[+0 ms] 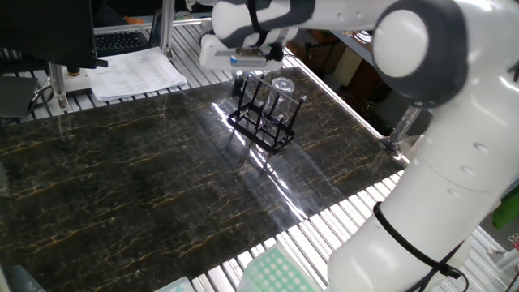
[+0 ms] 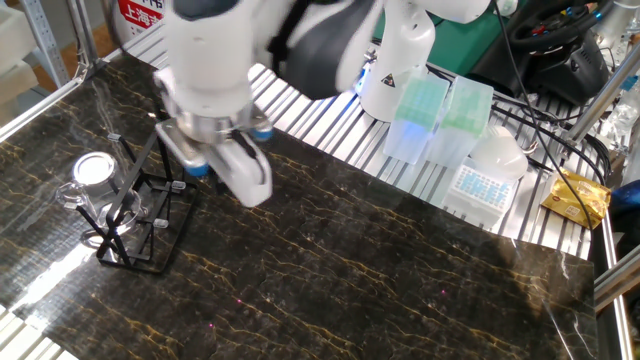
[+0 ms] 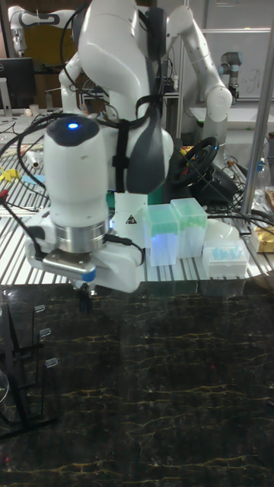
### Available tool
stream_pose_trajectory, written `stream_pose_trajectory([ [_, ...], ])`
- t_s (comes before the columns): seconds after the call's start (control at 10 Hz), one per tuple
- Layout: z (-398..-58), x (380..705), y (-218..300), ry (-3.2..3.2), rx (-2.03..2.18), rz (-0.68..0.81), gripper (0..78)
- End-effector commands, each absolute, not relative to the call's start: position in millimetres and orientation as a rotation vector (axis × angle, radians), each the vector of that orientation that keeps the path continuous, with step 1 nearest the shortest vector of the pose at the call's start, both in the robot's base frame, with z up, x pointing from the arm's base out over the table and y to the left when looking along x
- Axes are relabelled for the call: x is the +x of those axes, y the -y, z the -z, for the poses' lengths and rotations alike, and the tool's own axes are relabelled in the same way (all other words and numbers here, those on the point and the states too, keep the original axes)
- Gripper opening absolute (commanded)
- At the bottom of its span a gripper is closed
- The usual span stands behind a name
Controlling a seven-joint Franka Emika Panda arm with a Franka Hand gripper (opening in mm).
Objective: Take the cup off the cup rack
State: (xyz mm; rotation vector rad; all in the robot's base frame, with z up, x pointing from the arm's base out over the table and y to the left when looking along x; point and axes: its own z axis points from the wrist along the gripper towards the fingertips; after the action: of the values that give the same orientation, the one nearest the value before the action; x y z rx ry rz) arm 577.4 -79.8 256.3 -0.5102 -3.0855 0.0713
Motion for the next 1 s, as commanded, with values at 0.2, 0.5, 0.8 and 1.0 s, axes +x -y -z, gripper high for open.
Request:
stream_pose_trajectory([
  [0.2, -259.9, 588.2, 115.3, 3.07, -0.581, -0.076, 0.0],
  [0.5, -266.5, 593.6, 122.1, 3.06, -0.636, -0.08, 0.0],
  [0.8, -273.6, 598.0, 136.1, 3.064, -0.646, -0.089, 0.0],
  [1.0, -274.6, 599.1, 141.2, 3.064, -0.642, -0.088, 0.0],
])
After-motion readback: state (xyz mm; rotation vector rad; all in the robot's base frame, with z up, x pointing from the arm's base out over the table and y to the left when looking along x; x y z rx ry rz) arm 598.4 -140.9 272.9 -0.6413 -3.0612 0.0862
